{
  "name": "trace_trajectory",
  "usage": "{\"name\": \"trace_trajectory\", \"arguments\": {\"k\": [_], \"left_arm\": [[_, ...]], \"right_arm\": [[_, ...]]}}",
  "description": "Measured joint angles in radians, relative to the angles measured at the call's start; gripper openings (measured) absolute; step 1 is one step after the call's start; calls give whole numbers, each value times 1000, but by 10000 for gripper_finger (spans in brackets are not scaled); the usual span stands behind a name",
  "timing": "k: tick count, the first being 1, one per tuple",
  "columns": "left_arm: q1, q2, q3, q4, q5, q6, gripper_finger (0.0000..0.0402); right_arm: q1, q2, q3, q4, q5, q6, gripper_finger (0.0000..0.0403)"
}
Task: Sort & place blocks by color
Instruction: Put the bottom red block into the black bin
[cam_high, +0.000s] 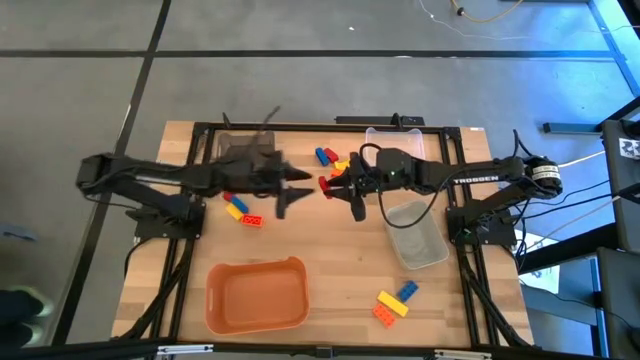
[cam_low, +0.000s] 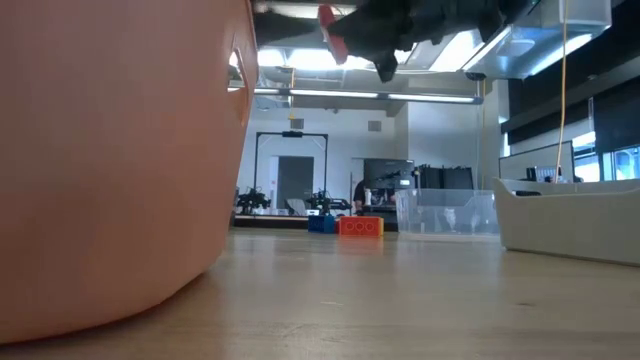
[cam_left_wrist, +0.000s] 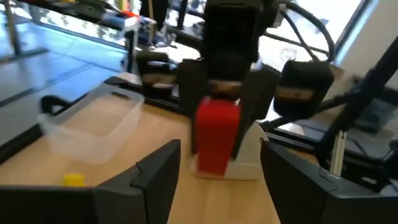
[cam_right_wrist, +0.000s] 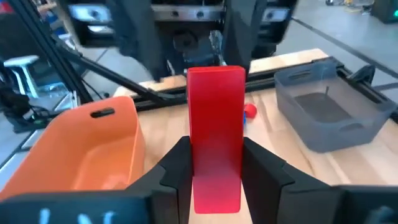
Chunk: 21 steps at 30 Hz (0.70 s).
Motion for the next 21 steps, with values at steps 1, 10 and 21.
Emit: {"name": "trace_trajectory", "arguments": {"k": [1,10,21], "left_arm": [[0,38,40,0,13,8,215],[-4,179,191,-46,29,7,213],[2,111,193,-123,20,58,212]], "right_arm": [[-4,0,0,5,-20,-17,103],[-10,-7,0,21,-110,-69,103],[-23,-23,1,65,-34,-19,103]]}}
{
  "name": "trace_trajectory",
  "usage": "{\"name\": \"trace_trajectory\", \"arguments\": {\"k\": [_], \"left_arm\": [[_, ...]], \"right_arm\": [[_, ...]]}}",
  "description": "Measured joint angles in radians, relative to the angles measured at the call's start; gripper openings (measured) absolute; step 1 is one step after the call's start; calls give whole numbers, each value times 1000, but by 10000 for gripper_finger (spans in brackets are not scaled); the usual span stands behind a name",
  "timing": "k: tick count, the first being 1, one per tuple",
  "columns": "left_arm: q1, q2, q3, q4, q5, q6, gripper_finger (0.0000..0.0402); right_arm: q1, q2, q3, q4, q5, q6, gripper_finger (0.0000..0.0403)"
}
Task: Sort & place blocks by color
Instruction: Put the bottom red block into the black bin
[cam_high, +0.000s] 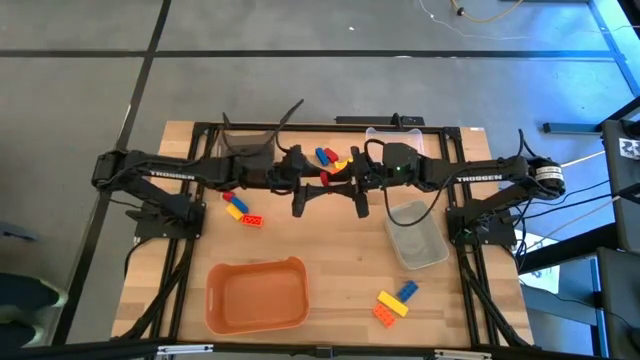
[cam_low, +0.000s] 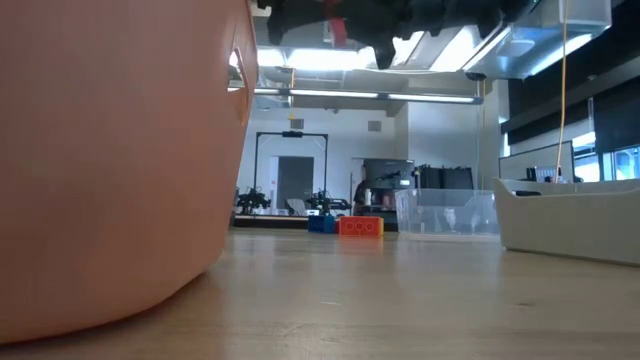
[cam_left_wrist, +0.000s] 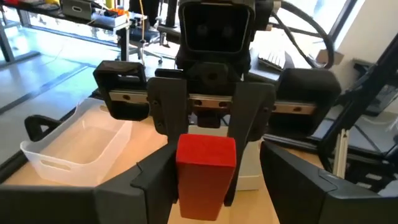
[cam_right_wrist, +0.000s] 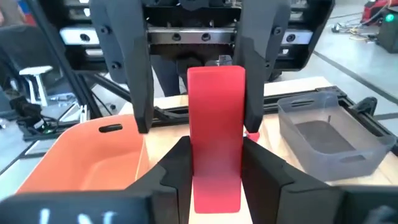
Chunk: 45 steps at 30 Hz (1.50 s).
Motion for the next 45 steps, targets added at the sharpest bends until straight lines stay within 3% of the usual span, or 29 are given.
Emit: {"name": "trace_trajectory", "arguments": {"k": [7,14,18,20,25,29,39,45], "left_arm": [[34,0,0,-13,36,6,196],[87,-11,0,-29,145,5,97],[125,-21,0,-45,193,2,94],[152,-40,0,-72,203,4,94],[239,-194,-2,-266,164,91,94],[315,-331,-3,-423,110,139,94],[408,-665,-1,-537,116,-23,94],[408,-732,0,-608,77,-47,94]], "right_arm": [[1,1,0,27,52,24,103],[1,1,0,27,49,34,103],[2,0,0,32,72,73,103],[2,-10,2,31,110,78,130],[-14,-85,17,-131,197,62,270],[-57,-186,47,-331,246,19,331],[-137,-502,59,-635,154,100,332],[-136,-565,59,-679,170,105,331]]}}
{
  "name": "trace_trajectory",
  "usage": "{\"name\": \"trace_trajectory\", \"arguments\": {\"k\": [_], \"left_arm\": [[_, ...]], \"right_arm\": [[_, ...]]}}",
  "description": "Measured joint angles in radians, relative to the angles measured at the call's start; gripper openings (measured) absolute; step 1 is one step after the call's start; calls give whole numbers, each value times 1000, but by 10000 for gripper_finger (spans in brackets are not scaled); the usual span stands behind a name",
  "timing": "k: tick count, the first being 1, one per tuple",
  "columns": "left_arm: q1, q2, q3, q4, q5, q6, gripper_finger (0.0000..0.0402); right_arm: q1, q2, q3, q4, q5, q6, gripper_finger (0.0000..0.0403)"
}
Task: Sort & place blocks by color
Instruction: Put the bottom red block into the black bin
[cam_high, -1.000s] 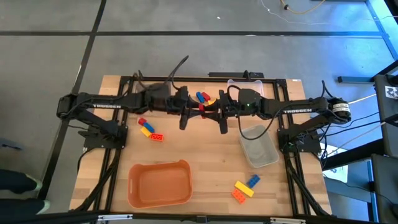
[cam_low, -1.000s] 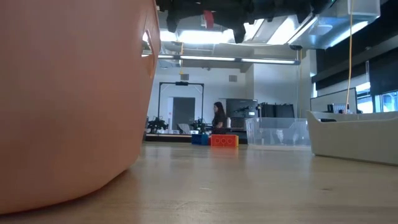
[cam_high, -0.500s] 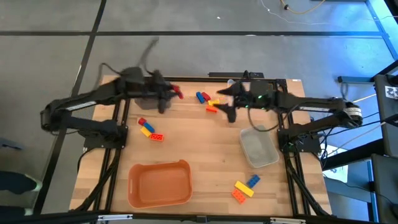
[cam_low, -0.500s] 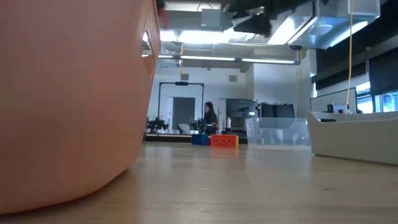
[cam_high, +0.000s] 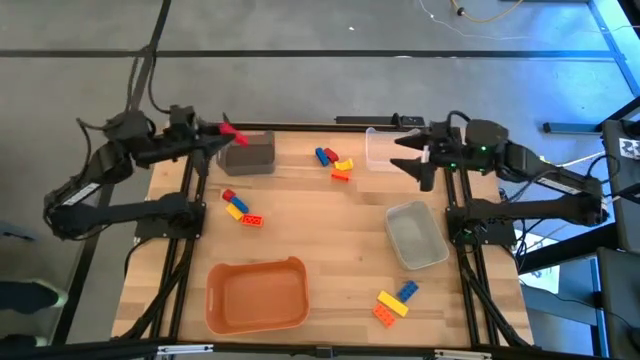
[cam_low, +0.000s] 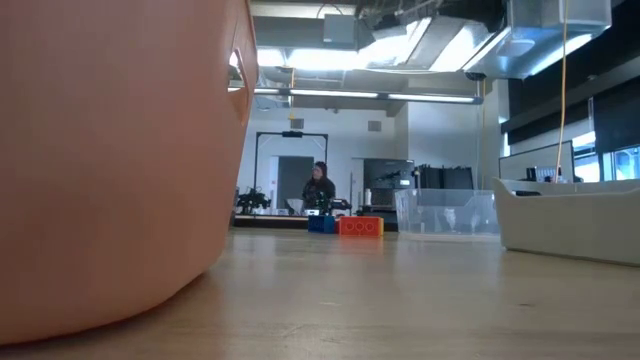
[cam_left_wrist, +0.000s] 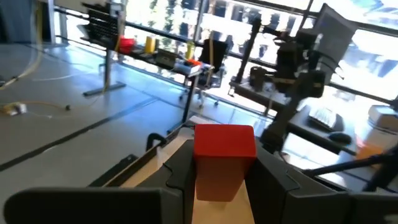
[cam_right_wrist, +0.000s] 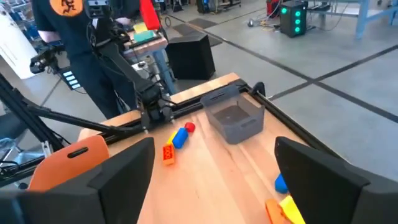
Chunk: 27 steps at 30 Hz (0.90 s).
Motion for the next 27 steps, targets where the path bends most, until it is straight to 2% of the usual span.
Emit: {"name": "trace_trajectory", "arguments": {"k": [3,5,8,12,17,21,27], "left_arm": [[0,32,0,28,-49,16,94],[0,88,0,88,-61,65,94],[2,191,0,250,-123,97,94],[38,304,-1,417,-152,95,94],[103,359,-1,401,-138,50,94],[105,357,-1,405,-90,9,94],[106,293,-1,243,-67,-35,94]], "right_arm": [[-2,31,-1,12,44,-27,331],[-2,63,-2,58,111,-59,331],[-10,109,-2,173,239,-85,331],[-45,138,-2,286,277,-54,332],[-84,141,-2,255,282,-27,332],[-86,139,-2,242,282,-13,332],[-86,122,-2,144,244,-56,332]]}}
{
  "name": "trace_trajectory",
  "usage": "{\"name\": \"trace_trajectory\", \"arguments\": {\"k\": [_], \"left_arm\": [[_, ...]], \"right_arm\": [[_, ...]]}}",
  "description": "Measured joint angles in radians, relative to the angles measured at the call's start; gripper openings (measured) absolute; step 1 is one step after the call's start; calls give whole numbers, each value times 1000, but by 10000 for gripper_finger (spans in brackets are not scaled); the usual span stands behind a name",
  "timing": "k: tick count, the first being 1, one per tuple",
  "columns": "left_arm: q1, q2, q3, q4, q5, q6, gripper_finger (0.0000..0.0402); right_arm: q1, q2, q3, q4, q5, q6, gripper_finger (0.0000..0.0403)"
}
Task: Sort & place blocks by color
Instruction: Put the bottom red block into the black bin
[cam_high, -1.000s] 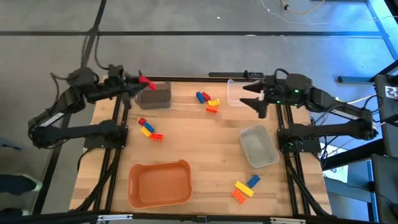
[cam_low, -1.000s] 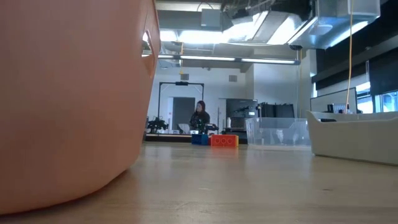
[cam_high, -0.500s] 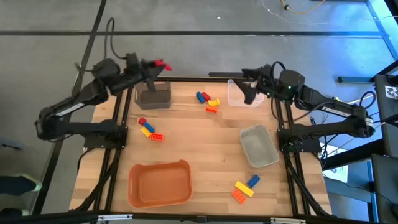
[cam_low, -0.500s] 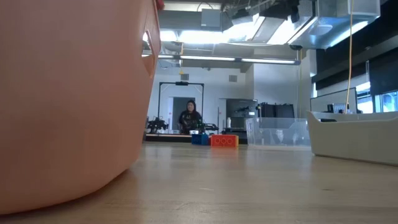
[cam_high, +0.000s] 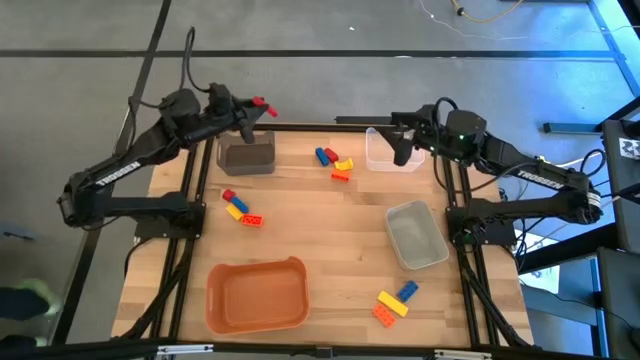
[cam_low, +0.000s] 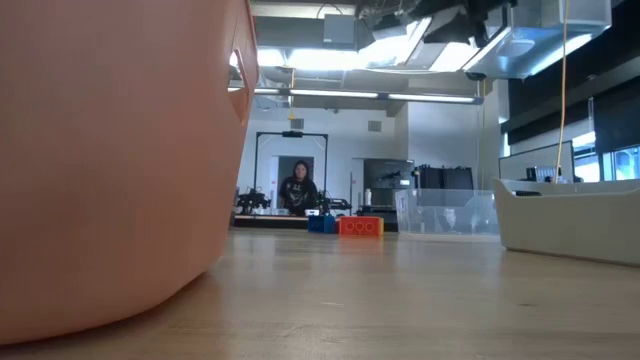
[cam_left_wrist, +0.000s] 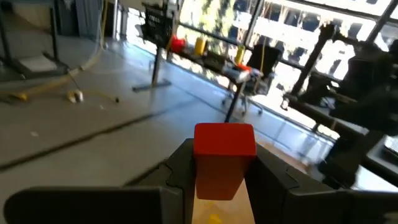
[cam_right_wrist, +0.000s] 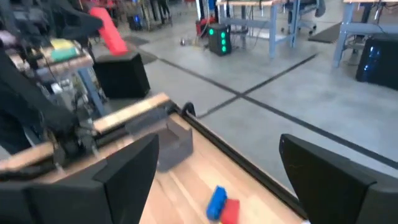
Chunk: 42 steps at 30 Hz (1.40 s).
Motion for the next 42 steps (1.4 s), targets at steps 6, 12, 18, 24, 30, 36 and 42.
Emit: {"name": "trace_trajectory", "arguments": {"k": [6,12,18,24,30,36,42], "left_arm": [[0,-121,0,-175,43,-85,94],[0,-145,0,-187,-28,-67,94],[0,-65,0,-129,-279,58,94],[2,110,-2,-80,-633,48,94],[85,178,6,-109,-553,37,94],[174,186,13,-477,-316,-46,94],[211,223,15,-632,-166,-52,94]], "right_arm": [[0,-51,0,-148,-56,5,332],[0,-53,0,-132,-30,7,332],[0,11,0,-71,151,61,332],[-21,113,-2,-27,558,258,332],[-67,118,-3,-69,524,363,332],[-151,99,-2,-267,222,479,332],[-155,100,-2,-408,136,508,332]]}}
